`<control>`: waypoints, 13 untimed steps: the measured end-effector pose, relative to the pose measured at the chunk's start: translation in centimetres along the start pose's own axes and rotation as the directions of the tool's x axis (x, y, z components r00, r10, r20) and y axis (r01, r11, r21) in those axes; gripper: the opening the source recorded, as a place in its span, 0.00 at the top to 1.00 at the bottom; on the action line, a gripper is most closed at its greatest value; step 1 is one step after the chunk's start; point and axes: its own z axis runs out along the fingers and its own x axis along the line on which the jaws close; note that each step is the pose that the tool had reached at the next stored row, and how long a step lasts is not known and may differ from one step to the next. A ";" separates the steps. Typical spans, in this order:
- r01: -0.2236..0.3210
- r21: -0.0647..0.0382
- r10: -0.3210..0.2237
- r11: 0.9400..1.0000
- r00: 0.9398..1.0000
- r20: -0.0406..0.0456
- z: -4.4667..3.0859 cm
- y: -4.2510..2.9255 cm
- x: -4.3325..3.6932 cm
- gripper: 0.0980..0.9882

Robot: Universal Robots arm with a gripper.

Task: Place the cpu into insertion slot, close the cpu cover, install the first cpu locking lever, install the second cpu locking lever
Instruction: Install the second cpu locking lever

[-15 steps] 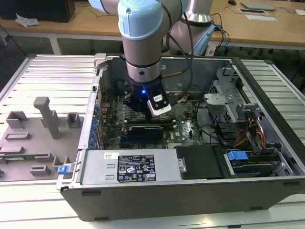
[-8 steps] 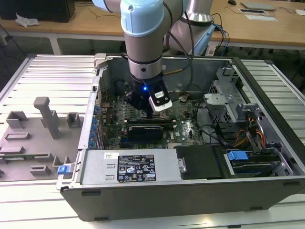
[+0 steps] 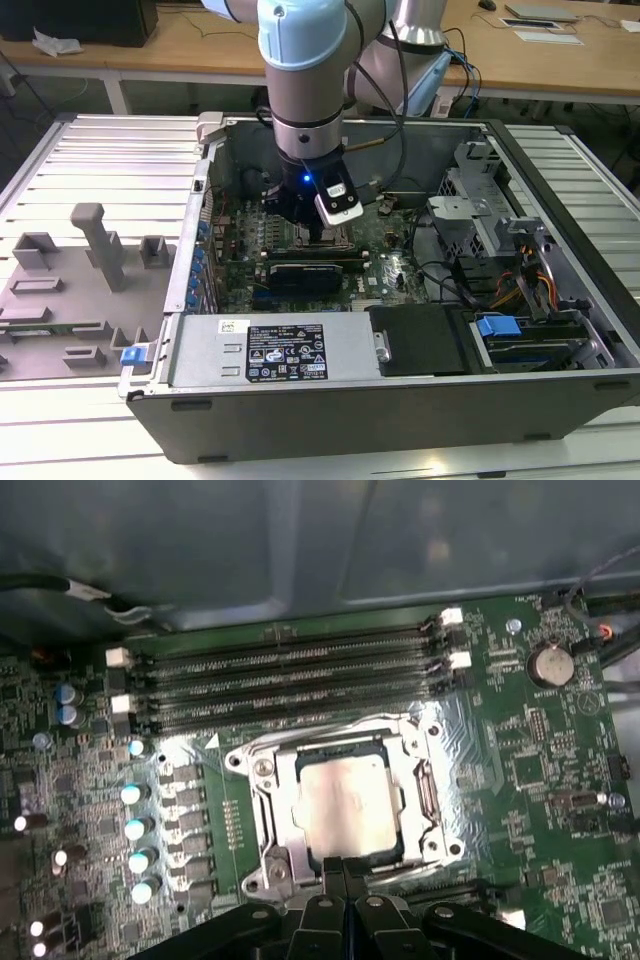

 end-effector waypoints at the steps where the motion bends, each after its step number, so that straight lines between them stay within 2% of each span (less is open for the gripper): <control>1: 0.000 0.000 0.000 1.000 1.000 0.000 0.03 0.18 -0.03 0.99; 8: 0.000 0.000 0.000 1.000 1.000 0.000 0.19 1.41 -0.14 0.99; 13: 0.006 0.000 -0.006 1.000 1.000 -0.003 0.33 1.98 -0.79 0.99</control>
